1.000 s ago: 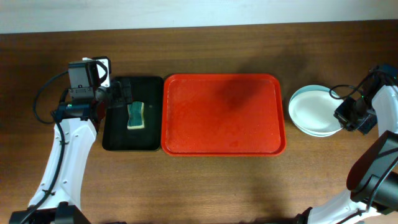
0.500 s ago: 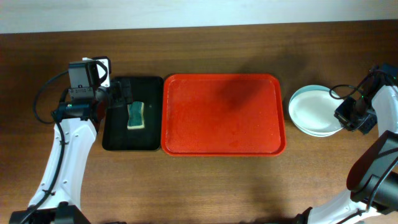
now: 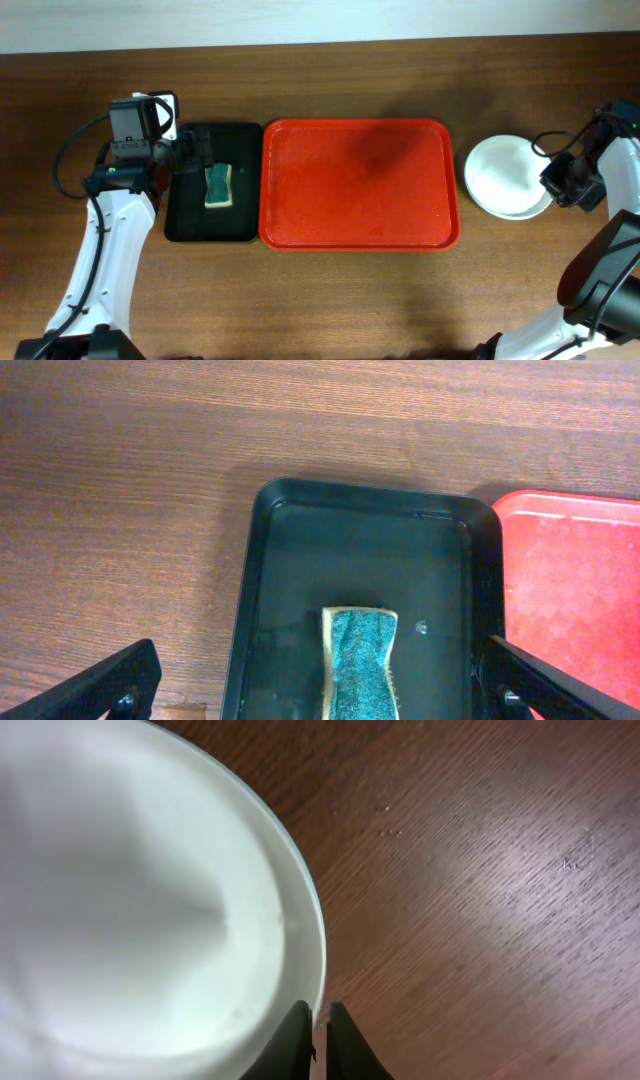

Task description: Clean dirty plates on tray and stack at the side

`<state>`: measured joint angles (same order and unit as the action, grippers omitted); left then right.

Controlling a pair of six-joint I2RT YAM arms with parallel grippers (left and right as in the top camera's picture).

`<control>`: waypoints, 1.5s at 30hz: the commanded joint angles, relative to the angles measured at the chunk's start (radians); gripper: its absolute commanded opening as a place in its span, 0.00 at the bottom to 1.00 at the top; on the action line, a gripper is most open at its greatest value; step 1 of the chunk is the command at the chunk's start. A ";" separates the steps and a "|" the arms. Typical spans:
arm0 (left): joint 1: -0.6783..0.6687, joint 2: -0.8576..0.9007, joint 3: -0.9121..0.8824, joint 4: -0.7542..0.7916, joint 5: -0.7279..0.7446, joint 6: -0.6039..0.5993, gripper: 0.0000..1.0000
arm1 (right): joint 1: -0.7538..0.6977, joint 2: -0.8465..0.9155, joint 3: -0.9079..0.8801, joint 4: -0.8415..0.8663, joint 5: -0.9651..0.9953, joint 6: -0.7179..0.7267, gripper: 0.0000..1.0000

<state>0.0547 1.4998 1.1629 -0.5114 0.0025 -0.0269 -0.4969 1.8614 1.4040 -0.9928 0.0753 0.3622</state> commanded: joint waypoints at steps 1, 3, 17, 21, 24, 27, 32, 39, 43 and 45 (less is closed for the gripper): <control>0.000 -0.010 0.001 0.002 -0.003 -0.010 0.99 | 0.000 -0.020 -0.014 0.003 0.019 0.002 0.09; 0.000 -0.010 0.001 0.002 -0.003 -0.010 0.99 | 0.000 -0.020 -0.014 -0.003 0.015 0.002 0.15; 0.000 -0.010 0.001 0.002 -0.003 -0.010 0.99 | 0.064 -0.021 -0.183 0.080 -0.166 -0.104 0.70; 0.000 -0.010 0.001 0.002 -0.003 -0.010 0.99 | 0.064 -0.021 -0.111 -0.012 -0.151 -0.100 0.70; 0.000 -0.010 0.001 0.002 -0.003 -0.010 0.99 | 0.084 -0.021 -0.034 -0.097 -0.200 -0.093 0.70; 0.000 -0.010 0.001 0.002 -0.003 -0.010 1.00 | 0.133 -0.021 0.011 -0.148 -0.235 -0.107 0.71; 0.000 -0.010 0.001 0.002 -0.003 -0.010 0.99 | 0.306 -0.021 0.011 -0.160 -0.325 -0.124 0.76; 0.000 -0.010 0.001 0.002 -0.003 -0.010 0.99 | 0.603 -0.021 0.011 -0.070 -0.327 -0.123 0.93; 0.000 -0.010 0.001 0.002 -0.003 -0.010 0.99 | 0.745 -0.021 0.006 0.003 -0.327 -0.119 0.94; 0.000 -0.010 0.001 0.002 -0.003 -0.010 0.99 | 0.837 -0.021 0.000 0.031 -0.326 -0.119 0.94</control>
<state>0.0547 1.4998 1.1629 -0.5110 0.0025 -0.0269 0.2367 1.8610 1.4044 -0.9825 -0.2382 0.2394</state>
